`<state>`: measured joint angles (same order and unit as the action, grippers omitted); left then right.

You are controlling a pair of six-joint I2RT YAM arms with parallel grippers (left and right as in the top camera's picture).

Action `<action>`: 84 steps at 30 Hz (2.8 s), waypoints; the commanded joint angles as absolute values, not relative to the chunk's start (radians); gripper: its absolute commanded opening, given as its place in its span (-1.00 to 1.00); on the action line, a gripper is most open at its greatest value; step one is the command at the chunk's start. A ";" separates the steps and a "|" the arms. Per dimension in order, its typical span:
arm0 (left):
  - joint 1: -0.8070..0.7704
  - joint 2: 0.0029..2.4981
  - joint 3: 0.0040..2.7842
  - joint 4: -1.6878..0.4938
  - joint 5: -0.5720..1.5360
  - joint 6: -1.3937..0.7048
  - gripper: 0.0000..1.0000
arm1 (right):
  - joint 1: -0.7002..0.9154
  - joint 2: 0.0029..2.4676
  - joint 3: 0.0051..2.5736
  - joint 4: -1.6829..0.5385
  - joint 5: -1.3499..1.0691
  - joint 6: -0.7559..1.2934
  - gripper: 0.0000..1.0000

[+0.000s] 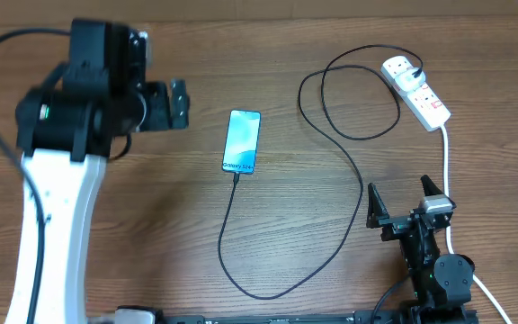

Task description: Plug charger to phone and switch on socket

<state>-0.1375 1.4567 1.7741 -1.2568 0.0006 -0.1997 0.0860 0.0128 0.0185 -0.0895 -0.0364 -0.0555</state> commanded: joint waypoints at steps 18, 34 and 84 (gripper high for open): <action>-0.130 0.694 1.082 -0.891 -0.063 -0.138 1.00 | 0.091 0.003 0.008 -0.084 -0.027 -0.050 1.00; 0.010 0.436 0.694 -0.662 -0.051 -0.146 0.99 | 0.091 0.003 0.008 -0.084 -0.027 -0.050 1.00; 0.013 0.003 0.005 -0.075 -0.010 -0.153 0.99 | 0.091 0.003 0.008 -0.084 -0.027 -0.050 1.00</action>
<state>0.0090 0.0158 0.0113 -0.0463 -0.0189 -0.1505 0.0856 0.0128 0.0185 -0.0895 -0.0368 -0.0551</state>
